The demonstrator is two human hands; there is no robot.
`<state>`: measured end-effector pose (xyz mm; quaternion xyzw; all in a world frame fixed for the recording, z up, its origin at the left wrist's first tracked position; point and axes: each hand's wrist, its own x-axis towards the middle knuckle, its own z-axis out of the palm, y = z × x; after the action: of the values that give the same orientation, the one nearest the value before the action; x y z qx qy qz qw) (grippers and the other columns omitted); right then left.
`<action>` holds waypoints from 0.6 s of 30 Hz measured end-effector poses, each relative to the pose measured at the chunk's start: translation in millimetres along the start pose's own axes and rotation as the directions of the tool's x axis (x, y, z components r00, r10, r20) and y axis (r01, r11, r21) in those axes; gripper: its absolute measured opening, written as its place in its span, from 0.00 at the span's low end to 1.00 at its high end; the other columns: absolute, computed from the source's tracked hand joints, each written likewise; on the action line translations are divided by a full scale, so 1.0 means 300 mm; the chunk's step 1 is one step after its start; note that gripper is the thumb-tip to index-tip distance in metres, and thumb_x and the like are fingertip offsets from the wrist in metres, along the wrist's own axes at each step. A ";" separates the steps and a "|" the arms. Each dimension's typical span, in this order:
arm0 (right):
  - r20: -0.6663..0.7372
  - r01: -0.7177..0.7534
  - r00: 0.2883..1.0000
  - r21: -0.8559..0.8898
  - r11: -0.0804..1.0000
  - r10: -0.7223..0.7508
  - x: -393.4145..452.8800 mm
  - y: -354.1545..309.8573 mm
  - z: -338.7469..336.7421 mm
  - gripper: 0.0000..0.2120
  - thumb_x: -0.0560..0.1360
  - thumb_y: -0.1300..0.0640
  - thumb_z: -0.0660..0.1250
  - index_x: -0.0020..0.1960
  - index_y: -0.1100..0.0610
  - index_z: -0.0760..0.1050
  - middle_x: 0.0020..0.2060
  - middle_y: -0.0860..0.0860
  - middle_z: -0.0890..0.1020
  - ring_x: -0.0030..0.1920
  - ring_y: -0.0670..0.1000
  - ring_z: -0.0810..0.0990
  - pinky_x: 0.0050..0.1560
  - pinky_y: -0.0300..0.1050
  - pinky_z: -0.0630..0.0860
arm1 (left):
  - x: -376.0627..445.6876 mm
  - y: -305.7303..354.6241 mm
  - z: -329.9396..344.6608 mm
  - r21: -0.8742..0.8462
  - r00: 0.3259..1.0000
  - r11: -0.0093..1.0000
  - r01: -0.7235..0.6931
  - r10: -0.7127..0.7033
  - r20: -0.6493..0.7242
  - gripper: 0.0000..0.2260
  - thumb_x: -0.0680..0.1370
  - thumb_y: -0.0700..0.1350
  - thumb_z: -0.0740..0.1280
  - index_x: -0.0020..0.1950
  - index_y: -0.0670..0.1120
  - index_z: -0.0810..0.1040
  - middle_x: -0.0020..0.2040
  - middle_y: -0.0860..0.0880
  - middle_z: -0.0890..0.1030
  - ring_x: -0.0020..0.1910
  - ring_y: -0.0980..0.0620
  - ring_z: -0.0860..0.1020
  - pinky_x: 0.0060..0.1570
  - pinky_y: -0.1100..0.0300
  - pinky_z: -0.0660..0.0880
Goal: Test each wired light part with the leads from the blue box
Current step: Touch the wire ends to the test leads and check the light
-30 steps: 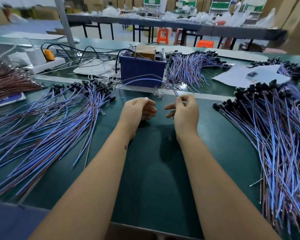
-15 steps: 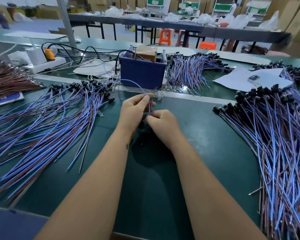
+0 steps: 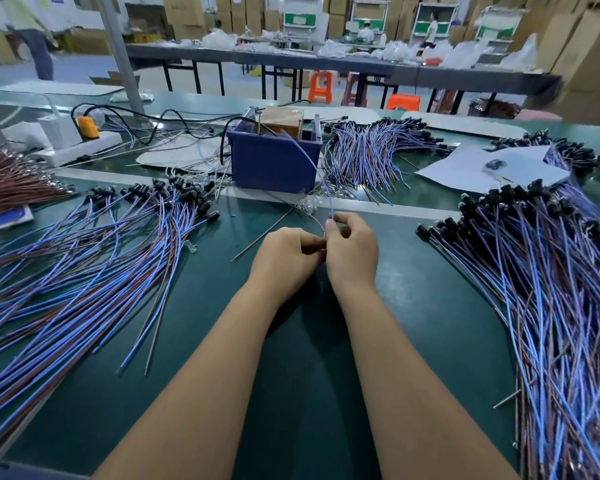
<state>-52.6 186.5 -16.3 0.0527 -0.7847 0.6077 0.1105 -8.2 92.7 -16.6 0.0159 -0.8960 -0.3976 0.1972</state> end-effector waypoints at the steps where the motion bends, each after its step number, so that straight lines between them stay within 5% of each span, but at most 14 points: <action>1: -0.002 -0.004 1.000 0.010 1.000 0.004 0.002 0.003 -0.001 0.05 0.78 0.56 0.64 0.51 0.53 0.79 0.38 0.45 0.78 0.43 0.49 0.77 0.45 0.41 0.71 | -0.001 -0.001 -0.001 -0.042 1.000 0.999 -0.005 0.005 0.000 0.07 0.73 0.42 0.70 0.49 0.49 0.86 0.41 0.52 0.85 0.40 0.60 0.79 0.42 0.64 0.73; 4: -0.038 -0.008 0.999 0.043 0.999 0.010 0.008 0.007 -0.003 0.04 0.78 0.56 0.65 0.46 0.51 0.77 0.35 0.43 0.77 0.40 0.48 0.76 0.43 0.40 0.69 | 0.011 -0.007 -0.004 -0.260 0.995 0.964 0.056 -0.074 -0.061 0.15 0.73 0.40 0.73 0.59 0.46 0.82 0.42 0.51 0.85 0.38 0.61 0.80 0.48 0.62 0.76; 6: -0.084 -0.018 0.996 0.087 0.996 0.025 0.012 0.010 -0.005 0.04 0.79 0.56 0.64 0.46 0.50 0.77 0.33 0.45 0.78 0.36 0.47 0.75 0.40 0.41 0.69 | 0.022 -0.017 -0.013 -0.392 0.976 0.912 0.118 -0.180 -0.124 0.29 0.74 0.39 0.73 0.74 0.45 0.68 0.39 0.51 0.83 0.33 0.60 0.76 0.44 0.61 0.75; 8: -0.126 -0.034 0.991 0.150 0.988 0.053 0.012 0.010 -0.006 0.06 0.79 0.54 0.63 0.45 0.46 0.76 0.30 0.48 0.78 0.30 0.43 0.73 0.37 0.41 0.68 | 0.027 -0.023 -0.024 -0.540 0.947 0.824 0.169 -0.288 -0.143 0.34 0.76 0.39 0.71 0.77 0.43 0.58 0.36 0.54 0.80 0.31 0.61 0.75 0.40 0.63 0.74; 13: -0.154 -0.073 0.982 0.230 0.970 0.110 0.007 0.004 -0.007 0.06 0.79 0.53 0.62 0.46 0.46 0.76 0.23 0.46 0.75 0.23 0.40 0.69 0.33 0.41 0.66 | 0.029 -0.028 -0.059 -0.772 0.921 0.630 0.084 -0.345 -0.181 0.07 0.80 0.41 0.65 0.54 0.47 0.82 0.31 0.57 0.74 0.29 0.60 0.70 0.33 0.65 0.71; 18: -0.110 -0.067 0.989 0.248 0.967 0.097 -0.004 -0.002 -0.011 0.06 0.80 0.54 0.62 0.46 0.47 0.76 0.22 0.46 0.75 0.23 0.41 0.68 0.33 0.40 0.66 | 0.019 -0.027 -0.089 -0.843 0.944 0.538 0.027 -0.292 -0.156 0.10 0.82 0.44 0.62 0.50 0.48 0.83 0.29 0.54 0.67 0.28 0.57 0.64 0.31 0.66 0.65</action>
<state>-51.0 189.5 -15.3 -0.0035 -0.6976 0.7054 0.1252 -4.7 67.2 -4.4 0.0594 -0.5588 -0.7828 0.2672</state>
